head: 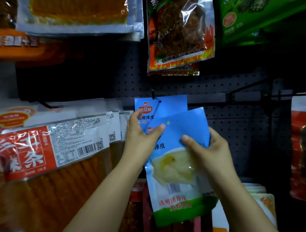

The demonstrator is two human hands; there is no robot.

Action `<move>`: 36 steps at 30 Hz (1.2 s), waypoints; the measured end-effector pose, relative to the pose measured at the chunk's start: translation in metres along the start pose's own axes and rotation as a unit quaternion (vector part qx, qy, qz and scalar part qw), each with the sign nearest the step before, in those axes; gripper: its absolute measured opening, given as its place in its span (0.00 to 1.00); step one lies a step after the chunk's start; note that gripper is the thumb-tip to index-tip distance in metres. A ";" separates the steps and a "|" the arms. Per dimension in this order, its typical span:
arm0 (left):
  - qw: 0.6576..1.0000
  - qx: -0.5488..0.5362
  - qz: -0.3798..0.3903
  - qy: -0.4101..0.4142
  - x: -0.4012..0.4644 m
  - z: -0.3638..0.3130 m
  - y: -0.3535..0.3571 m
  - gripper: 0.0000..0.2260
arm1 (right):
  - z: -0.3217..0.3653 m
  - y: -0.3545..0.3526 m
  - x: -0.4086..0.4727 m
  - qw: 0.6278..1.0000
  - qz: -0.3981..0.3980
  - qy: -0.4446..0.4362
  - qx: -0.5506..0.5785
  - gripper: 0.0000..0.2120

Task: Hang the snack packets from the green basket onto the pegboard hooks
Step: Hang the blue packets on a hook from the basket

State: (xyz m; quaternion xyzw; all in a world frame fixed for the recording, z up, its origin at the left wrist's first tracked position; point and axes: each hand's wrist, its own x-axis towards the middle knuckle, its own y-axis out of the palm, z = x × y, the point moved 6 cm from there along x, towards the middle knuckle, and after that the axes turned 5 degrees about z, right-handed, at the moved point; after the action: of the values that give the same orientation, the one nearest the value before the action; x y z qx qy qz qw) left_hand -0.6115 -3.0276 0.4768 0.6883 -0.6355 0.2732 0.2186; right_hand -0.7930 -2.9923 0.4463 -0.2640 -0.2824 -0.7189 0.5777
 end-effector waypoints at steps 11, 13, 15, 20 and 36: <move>0.981 -0.188 0.024 0.047 -0.047 -0.047 -0.029 0.08 | 0.078 0.014 -0.018 0.994 0.067 -0.036 0.084 0.11; 0.980 -0.185 0.013 0.071 -0.050 -0.057 -0.034 0.06 | 0.091 0.019 -0.017 0.993 0.069 -0.054 0.080 0.10; 0.978 -0.184 -0.005 0.097 -0.052 -0.068 -0.041 0.03 | 0.102 0.026 -0.017 0.993 0.067 -0.067 0.075 0.10; 0.977 -0.157 -0.033 0.142 -0.051 -0.096 -0.055 0.02 | 0.114 0.035 -0.013 0.994 0.049 -0.083 0.056 0.06; 0.991 -0.119 -0.037 0.049 -0.018 -0.059 -0.048 0.05 | 0.070 0.037 0.011 1.000 -0.014 -0.006 0.004 0.08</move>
State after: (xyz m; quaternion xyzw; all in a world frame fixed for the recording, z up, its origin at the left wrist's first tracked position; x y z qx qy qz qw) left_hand -0.5704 -2.9709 0.5113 0.6666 -0.6258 0.2206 0.3397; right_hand -0.7553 -2.9562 0.5066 -0.2618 -0.2930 -0.7241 0.5668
